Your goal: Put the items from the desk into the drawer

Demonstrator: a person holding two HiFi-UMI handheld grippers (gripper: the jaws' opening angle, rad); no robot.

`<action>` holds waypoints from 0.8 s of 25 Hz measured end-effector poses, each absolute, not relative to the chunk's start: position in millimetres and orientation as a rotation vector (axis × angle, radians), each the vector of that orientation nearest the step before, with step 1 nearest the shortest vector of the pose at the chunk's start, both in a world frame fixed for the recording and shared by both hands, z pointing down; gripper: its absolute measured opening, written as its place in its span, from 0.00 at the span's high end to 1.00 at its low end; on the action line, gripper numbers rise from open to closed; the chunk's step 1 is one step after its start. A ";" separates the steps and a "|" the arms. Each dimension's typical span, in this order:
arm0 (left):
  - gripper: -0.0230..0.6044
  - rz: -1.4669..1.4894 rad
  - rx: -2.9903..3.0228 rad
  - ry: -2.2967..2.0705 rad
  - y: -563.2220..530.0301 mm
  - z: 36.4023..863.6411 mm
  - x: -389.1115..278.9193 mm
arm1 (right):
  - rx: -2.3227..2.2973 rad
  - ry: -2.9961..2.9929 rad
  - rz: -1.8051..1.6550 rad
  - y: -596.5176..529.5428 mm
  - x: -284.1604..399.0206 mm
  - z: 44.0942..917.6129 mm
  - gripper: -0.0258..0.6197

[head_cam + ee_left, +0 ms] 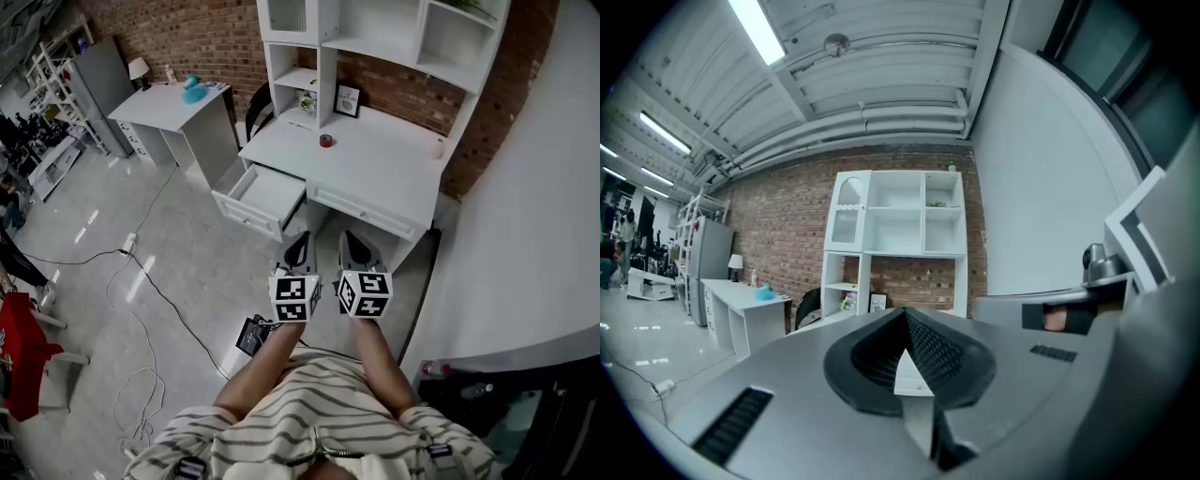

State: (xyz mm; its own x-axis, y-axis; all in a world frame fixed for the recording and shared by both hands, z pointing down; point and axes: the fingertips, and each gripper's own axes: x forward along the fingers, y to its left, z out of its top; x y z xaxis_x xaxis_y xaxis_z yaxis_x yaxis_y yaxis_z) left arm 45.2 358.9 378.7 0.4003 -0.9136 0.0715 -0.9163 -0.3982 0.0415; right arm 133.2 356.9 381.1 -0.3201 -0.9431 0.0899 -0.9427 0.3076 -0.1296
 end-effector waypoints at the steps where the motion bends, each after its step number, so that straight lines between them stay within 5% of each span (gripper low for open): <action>1: 0.95 0.061 2.566 -1.683 358.5 378.9 45.9 | -1.823 2.534 -0.249 356.7 134.3 380.5 0.94; 20: 0.95 0.171 2.516 -1.881 355.1 382.6 103.2 | -1.686 2.535 -0.312 345.3 200.9 386.6 0.94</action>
